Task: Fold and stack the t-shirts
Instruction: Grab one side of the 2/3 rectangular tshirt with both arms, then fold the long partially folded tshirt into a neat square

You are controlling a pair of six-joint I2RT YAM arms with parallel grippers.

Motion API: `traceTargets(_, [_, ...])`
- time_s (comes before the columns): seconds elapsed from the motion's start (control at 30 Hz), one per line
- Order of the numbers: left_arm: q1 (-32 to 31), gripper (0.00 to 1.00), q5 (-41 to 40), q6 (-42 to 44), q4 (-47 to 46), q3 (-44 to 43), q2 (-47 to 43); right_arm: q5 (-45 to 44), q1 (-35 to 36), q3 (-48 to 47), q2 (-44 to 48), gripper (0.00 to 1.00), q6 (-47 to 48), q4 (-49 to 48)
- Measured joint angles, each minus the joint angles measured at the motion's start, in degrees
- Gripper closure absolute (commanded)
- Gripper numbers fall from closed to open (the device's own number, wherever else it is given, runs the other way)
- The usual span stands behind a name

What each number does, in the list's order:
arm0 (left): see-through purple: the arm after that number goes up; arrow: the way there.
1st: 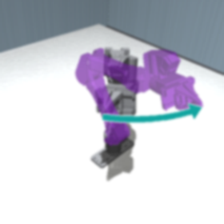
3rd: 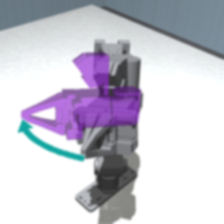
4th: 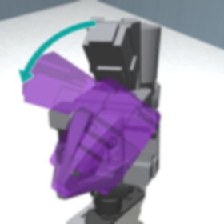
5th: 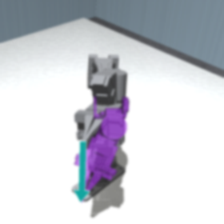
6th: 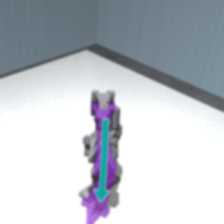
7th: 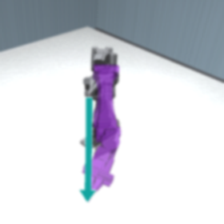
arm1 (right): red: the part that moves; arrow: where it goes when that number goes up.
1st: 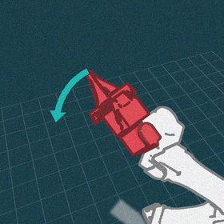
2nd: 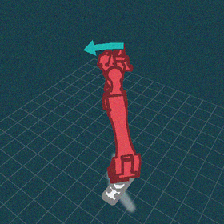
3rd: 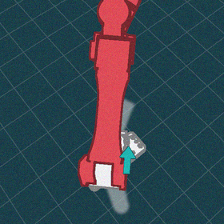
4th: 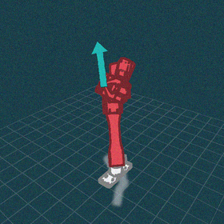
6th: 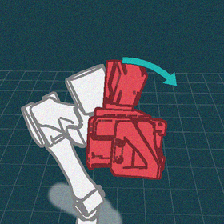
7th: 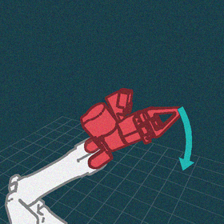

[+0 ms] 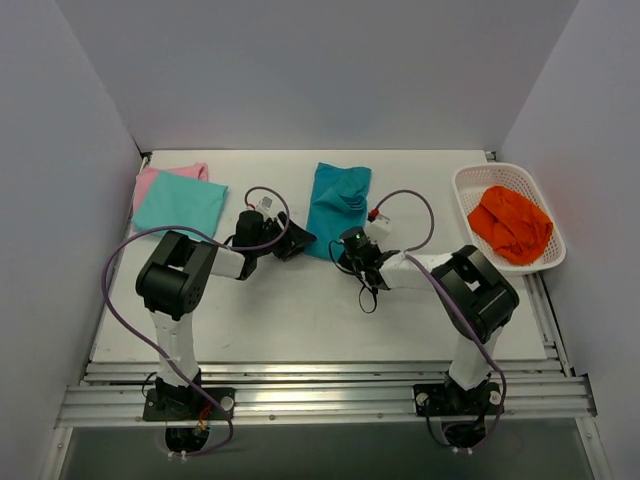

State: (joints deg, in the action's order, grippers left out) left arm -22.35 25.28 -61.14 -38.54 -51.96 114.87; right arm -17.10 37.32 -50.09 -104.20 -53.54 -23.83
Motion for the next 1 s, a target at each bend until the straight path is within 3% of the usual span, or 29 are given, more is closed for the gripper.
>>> traceTargets(0.03, [0.0, 0.55, 0.0, 0.1, 0.1, 0.1, 0.0, 0.0, 0.2, 0.3, 0.7, 1.0, 0.0, 0.7])
traceTargets(0.1, [-0.1, 0.64, -0.1, 0.2, 0.5, 0.5, -0.5, -0.1, 0.8, 0.8, 2.5, 1.0, 0.0, 2.4])
traceTargets(0.17, [-0.4, 0.83, -0.5, 0.4, 1.8, 1.4, -2.0, -0.5, 2.0, 0.9, 4.8, 1.0, 0.0, 4.2])
traceTargets(0.27, [-1.2, 0.97, -1.0, 1.0, 3.2, 2.5, -5.1, -1.6, 4.1, 0.9, 8.8, 1.0, 0.0, 6.3])
traceTargets(0.53, [-4.8, 0.98, -2.5, 1.8, 8.0, 6.7, -18.3, -7.6, 12.7, 1.2, 20.4, 1.0, -2.5, 15.5])
traceTargets(0.83, [-8.0, 0.95, -6.4, 4.4, 23.2, 7.1, -40.2, -14.4, 21.0, 1.0, 30.3, 1.0, -8.0, 27.4])
traceTargets(1.0, [-8.1, 0.94, -7.0, 4.9, 28.1, 5.7, -42.7, -16.9, 21.2, -0.5, 30.6, 1.0, -10.4, 30.9])
